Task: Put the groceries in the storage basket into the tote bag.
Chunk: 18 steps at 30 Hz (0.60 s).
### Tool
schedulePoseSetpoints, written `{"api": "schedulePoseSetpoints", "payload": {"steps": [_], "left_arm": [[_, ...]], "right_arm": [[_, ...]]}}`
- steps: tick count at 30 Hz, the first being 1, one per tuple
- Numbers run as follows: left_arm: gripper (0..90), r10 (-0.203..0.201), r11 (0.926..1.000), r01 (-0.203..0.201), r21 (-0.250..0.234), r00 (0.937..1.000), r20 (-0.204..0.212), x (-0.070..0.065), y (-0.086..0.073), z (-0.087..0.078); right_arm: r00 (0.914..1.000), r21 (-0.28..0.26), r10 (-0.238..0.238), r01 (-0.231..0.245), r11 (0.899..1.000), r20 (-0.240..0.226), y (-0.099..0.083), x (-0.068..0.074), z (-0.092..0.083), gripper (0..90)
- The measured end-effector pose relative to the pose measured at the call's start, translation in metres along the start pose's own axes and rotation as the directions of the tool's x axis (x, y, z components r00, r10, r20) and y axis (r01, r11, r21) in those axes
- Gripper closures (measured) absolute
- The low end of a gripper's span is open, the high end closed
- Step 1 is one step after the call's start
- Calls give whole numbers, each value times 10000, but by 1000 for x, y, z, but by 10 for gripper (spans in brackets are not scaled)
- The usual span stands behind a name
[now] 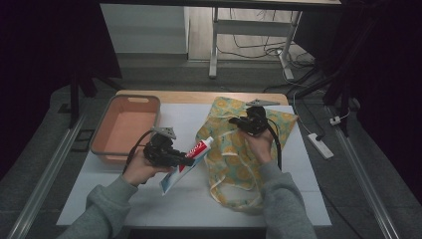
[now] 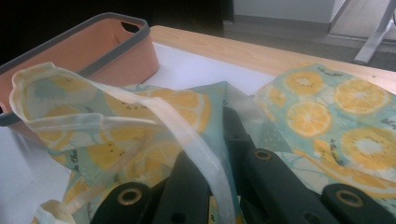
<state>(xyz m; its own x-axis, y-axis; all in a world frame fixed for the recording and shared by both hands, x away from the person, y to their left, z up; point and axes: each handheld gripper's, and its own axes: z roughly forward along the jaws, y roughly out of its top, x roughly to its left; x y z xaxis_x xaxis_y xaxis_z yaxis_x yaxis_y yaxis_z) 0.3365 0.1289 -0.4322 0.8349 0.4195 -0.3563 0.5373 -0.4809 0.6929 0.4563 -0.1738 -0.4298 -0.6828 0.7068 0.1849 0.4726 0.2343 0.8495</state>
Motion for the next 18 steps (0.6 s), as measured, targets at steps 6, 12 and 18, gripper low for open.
{"api": "schedulePoseSetpoints", "payload": {"steps": [6,12,18], "left_arm": [[758,120,9994,-125,321,9998,163,-6,5,18],[758,19,9966,-33,824,9998,173,-8,12,41],[758,-253,9938,234,1087,9996,161,-5,16,55]], "right_arm": [[9999,-154,-60,58,9999,-114,6,7,5,900],[9999,-368,22,-26,9993,-98,8,7,1,900],[9997,-650,194,-205,9977,-171,10,6,-8,900]]}}
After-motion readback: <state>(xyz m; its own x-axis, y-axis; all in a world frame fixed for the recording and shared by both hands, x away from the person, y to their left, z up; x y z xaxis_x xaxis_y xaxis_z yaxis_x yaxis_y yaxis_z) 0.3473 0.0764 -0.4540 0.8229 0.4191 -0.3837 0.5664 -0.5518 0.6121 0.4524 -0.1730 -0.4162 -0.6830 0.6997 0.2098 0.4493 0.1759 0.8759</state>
